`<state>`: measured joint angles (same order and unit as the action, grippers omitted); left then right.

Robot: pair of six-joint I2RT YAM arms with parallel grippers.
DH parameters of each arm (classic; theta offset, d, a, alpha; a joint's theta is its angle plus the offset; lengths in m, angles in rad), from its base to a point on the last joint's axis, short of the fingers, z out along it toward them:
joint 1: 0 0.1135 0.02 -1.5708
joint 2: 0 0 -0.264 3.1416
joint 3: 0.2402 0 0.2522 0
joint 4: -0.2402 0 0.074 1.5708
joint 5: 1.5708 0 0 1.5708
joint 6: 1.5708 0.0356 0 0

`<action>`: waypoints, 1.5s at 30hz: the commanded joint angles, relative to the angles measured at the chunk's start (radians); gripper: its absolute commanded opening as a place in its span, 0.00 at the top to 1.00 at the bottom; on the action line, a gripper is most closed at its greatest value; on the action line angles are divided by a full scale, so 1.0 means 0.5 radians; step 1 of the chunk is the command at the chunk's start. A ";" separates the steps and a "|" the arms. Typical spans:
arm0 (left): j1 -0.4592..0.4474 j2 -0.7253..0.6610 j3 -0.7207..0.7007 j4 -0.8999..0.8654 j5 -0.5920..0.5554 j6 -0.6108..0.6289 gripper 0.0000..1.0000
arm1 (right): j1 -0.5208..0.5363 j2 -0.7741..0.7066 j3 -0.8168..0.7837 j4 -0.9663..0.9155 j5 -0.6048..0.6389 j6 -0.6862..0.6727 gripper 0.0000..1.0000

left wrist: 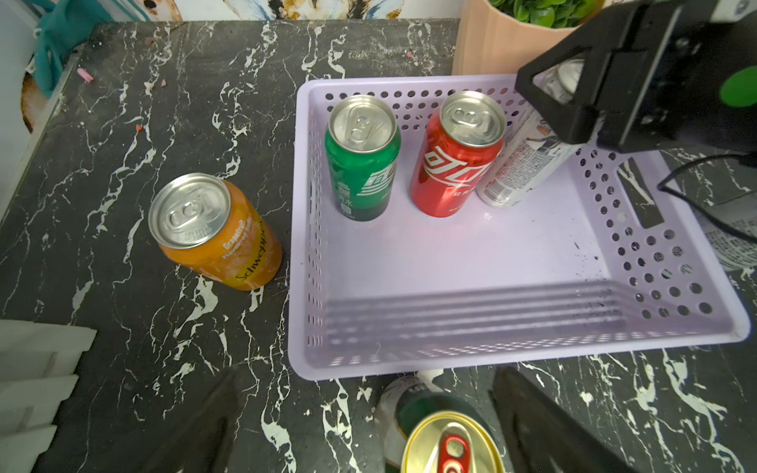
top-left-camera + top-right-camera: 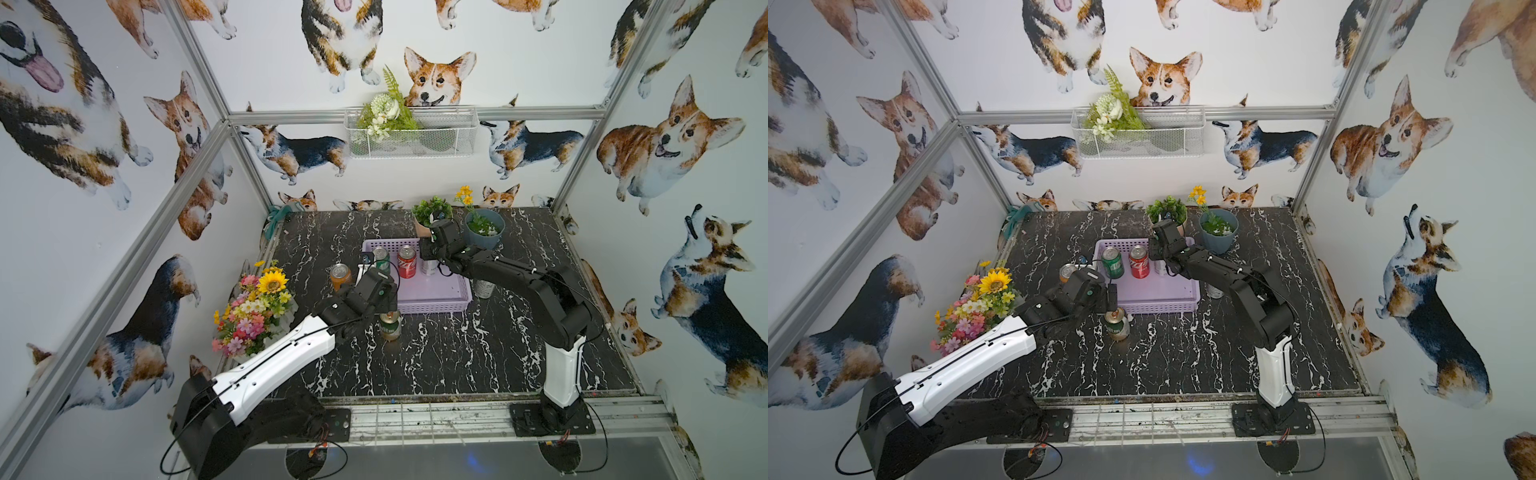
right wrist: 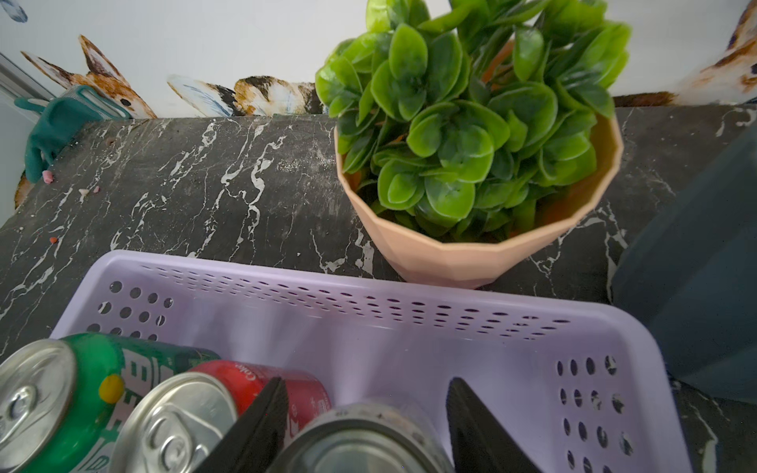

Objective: Take out the drinks from the basket
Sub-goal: Pick up the drink from the basket, then place the drink at the center of the board.

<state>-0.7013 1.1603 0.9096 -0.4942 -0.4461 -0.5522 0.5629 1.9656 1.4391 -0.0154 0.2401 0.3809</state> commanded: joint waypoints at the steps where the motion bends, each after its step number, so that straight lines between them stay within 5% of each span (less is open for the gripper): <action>1: 0.042 -0.029 -0.021 0.037 0.075 -0.003 0.00 | 0.005 -0.012 -0.007 0.058 -0.046 -0.021 0.60; 6: 0.086 -0.059 -0.034 0.043 0.102 0.006 0.00 | 0.004 -0.094 0.041 0.068 -0.112 -0.110 1.00; 14: 0.179 -0.057 0.024 0.065 0.171 0.058 0.00 | 0.010 -0.568 -0.009 -0.074 -0.105 -0.198 1.00; 19: 0.222 -0.067 0.040 0.088 0.210 0.079 0.00 | 0.064 -1.139 -0.458 -0.098 -0.240 -0.131 1.00; 26: 0.298 -0.086 0.026 0.096 0.254 0.121 0.00 | 0.489 -1.643 -0.935 -0.142 -0.230 -0.184 1.00; 33: 0.332 -0.095 -0.020 0.111 0.288 0.123 0.00 | 0.680 -1.469 -1.330 0.304 -0.294 -0.083 1.00; 45: 0.341 -0.161 -0.046 0.108 0.282 0.143 0.00 | 0.751 -1.179 -1.358 0.531 -0.048 -0.167 0.97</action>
<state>-0.5335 1.0828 0.8886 -0.4484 -0.3080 -0.4946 0.9340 1.3678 0.7605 0.1318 0.1879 0.3069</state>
